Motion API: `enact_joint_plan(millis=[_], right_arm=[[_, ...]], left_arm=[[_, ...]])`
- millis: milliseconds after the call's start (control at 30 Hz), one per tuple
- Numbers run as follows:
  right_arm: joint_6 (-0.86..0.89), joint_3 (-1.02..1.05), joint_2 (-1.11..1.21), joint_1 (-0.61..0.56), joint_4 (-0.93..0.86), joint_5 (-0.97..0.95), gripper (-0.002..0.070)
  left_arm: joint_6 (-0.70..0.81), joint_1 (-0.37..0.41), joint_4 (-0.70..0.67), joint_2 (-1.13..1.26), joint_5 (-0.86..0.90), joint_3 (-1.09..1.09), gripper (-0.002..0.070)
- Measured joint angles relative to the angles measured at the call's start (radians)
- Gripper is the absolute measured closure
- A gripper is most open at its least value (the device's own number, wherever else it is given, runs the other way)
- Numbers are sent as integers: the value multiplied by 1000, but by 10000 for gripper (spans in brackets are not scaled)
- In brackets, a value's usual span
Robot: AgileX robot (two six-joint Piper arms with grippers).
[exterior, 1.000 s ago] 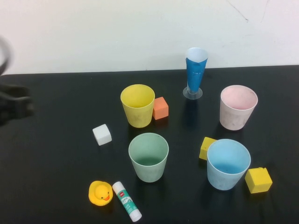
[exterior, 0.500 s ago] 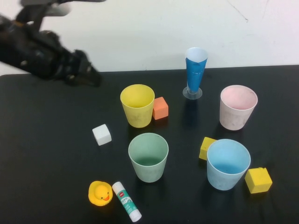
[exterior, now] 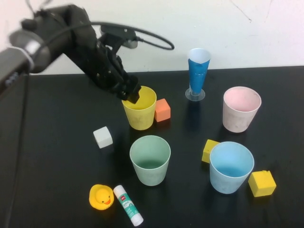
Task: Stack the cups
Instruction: Pick up the yellow cup, then place the yellow cup on the green cup
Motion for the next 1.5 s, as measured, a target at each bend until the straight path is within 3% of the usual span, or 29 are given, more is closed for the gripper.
enact_joint_plan(millis=[100,167,367,467,800,967,1233,1500], right_arm=[[0,0,0,0,0,0,678],[0,0,0,0,0,0,678],[-7,0,0,0,0,-2,678],[-7,0,0,0,0,-4,678],[-8,0,0,0,13,-4,678],[-15,0,0,0,32,-10,678],[-15,0,0,0,40,-12,678],[-23,0,0,0,58,-12,678]], left_arm=[[-53,-4,48,57,-14,-24,161],[-63,-4,57,81,-17,-24,202],[-65,-4,64,102,-4,-33,573],[-81,-4,64,102,18,-60,643],[-114,-11,44,-12,267,-301,657],[-136,-83,58,-160,284,-298,657],[-159,-285,178,-418,289,3,657],[-191,-304,213,-501,84,349,657]])
